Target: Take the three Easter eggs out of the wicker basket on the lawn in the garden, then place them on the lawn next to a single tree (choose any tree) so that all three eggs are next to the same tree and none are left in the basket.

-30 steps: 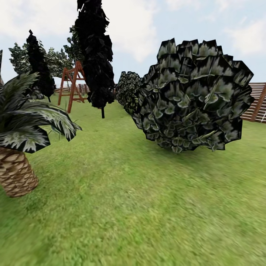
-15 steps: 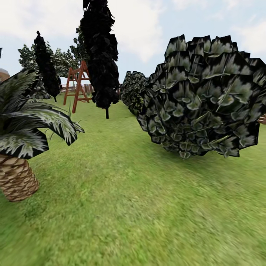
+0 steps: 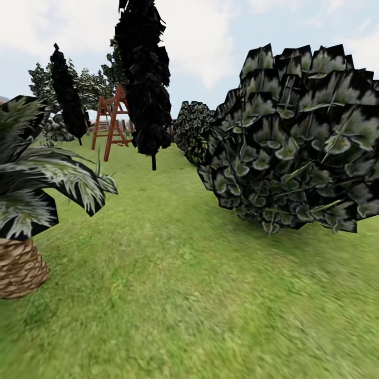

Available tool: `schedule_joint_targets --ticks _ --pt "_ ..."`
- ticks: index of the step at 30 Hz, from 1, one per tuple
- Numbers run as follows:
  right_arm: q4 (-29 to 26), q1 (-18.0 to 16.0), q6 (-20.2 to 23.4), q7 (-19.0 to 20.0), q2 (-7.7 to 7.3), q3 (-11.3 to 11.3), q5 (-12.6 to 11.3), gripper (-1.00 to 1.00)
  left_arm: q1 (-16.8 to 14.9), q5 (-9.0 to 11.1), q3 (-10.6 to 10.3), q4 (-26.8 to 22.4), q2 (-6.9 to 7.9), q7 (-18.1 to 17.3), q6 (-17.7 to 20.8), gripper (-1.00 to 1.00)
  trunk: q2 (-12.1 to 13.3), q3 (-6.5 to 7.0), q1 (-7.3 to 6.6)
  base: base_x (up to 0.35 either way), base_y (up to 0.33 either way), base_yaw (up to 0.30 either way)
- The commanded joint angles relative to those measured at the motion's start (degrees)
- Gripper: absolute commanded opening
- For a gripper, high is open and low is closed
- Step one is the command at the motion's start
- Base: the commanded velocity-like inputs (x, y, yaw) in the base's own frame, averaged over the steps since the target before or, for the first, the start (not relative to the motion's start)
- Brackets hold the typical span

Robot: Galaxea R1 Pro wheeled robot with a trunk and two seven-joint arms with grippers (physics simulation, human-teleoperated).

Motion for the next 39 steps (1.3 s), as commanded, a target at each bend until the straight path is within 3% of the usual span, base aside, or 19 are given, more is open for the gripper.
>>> schedule_joint_targets --ticks 1,14,39 --pt "-0.01 0.00 0.03 -0.08 0.00 -0.02 0.00 1.00 0.04 -0.28 0.05 -0.13 0.01 -0.16 0.03 1.00 -0.01 -0.03 0.04 0.335 0.000 0.000" --pt "-0.01 0.00 0.03 -0.08 0.00 -0.02 0.05 1.00 0.04 -0.28 0.05 -0.13 0.02 -0.16 -0.15 1.00 -0.01 -0.03 0.04 0.335 0.000 0.092" --pt "0.00 0.00 0.03 -0.08 -0.09 0.16 0.25 1.00 0.04 -0.45 -0.15 -0.05 -0.14 -0.17 0.07 1.00 -0.01 -0.03 0.04 0.335 0.000 0.001"
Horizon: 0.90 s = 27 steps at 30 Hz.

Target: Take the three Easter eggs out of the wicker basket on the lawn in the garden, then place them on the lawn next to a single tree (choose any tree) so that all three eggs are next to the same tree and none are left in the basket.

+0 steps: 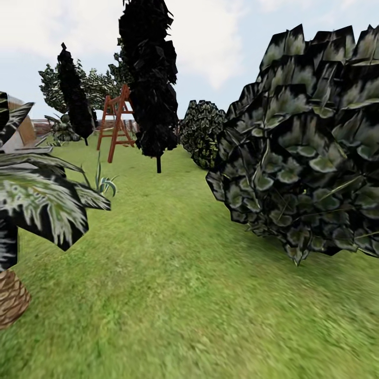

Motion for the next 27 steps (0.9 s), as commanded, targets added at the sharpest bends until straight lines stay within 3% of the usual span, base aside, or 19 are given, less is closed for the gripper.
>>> schedule_joint_targets --ticks 1,27 --pt "-0.01 0.00 0.03 -0.08 0.01 0.00 0.02 1.00 0.04 -0.31 0.04 -0.14 0.01 -0.15 0.01 1.00 -0.01 -0.03 0.04 0.335 0.000 0.000" --pt "-0.02 0.00 0.03 -0.08 0.01 0.00 0.02 1.00 0.04 -0.23 -0.02 -0.14 0.00 -0.15 -0.15 1.00 -0.01 -0.03 0.04 0.335 0.000 0.000"
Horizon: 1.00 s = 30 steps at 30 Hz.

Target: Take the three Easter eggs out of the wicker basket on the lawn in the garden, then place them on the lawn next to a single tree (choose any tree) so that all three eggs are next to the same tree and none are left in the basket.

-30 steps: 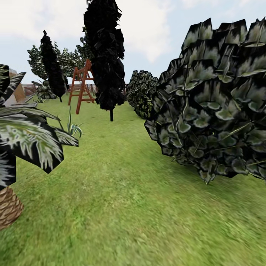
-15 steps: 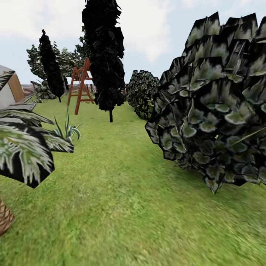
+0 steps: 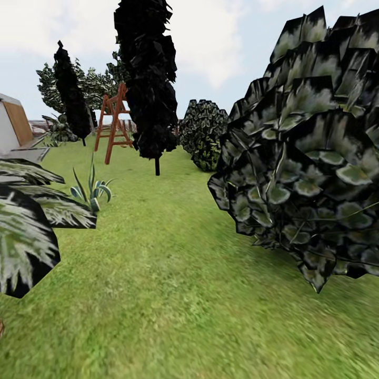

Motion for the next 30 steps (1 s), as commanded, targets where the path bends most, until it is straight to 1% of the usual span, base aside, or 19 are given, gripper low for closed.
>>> schedule_joint_targets --ticks 1,6,9,23,30 --pt "-0.01 0.00 0.03 -0.08 0.00 0.00 0.02 1.00 0.04 -0.29 0.02 -0.13 0.02 -0.16 0.00 1.00 -0.01 -0.03 0.04 0.335 0.000 0.000" --pt "-0.01 0.00 0.03 -0.08 0.00 0.00 -0.01 1.00 0.04 -0.28 0.02 -0.15 0.02 -0.13 -0.05 1.00 -0.01 -0.03 0.04 0.335 0.000 0.000" --pt "-0.01 0.00 0.03 -0.08 0.00 -0.02 -0.04 1.00 0.04 -0.16 0.21 -0.23 0.35 -0.15 -0.17 1.00 -0.01 -0.03 0.04 0.335 0.000 0.000" --pt "-0.01 0.00 0.03 -0.08 0.00 -0.06 -0.01 1.00 0.04 -0.20 0.27 -0.22 0.40 -0.17 -0.11 1.00 -0.01 -0.03 0.04 0.324 0.000 0.000" --pt "0.04 0.00 0.03 -0.08 0.45 0.29 0.12 1.00 0.04 -0.20 0.28 -0.22 0.43 -0.16 -0.12 1.00 -0.01 -0.03 0.04 0.318 0.000 0.000"
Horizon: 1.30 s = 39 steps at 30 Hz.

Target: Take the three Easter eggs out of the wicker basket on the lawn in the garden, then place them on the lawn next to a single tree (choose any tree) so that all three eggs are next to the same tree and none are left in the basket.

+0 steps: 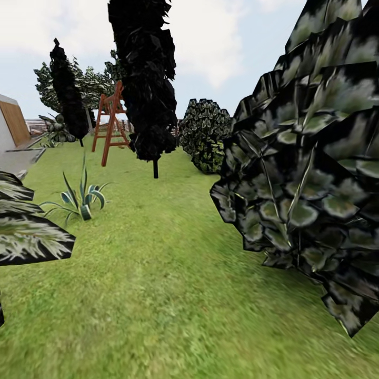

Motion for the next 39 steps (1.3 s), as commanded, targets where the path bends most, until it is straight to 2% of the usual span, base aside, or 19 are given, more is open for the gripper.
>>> schedule_joint_targets --ticks 1,6,19,39 --pt "-0.01 0.00 0.03 -0.08 0.00 0.03 0.06 1.00 0.04 -0.28 0.05 -0.13 0.03 -0.16 0.00 1.00 -0.01 -0.03 0.04 0.316 0.000 0.000" --pt "0.06 0.00 0.06 -0.01 0.06 -0.07 -0.07 1.00 0.04 -0.28 0.05 -0.13 0.03 -0.16 0.00 1.00 -0.01 -0.02 0.04 0.315 0.000 0.022" --pt "0.11 0.00 0.03 0.00 -0.38 -0.10 0.16 1.00 0.04 -0.28 0.05 -0.13 0.04 -0.16 0.00 1.00 -0.01 -0.01 0.04 0.310 0.000 0.198" --pt "0.11 0.00 0.03 -0.06 -0.41 0.00 0.11 1.00 0.04 -0.28 0.05 -0.13 0.04 -0.16 0.00 1.00 -0.01 -0.01 0.04 0.310 0.000 0.010"
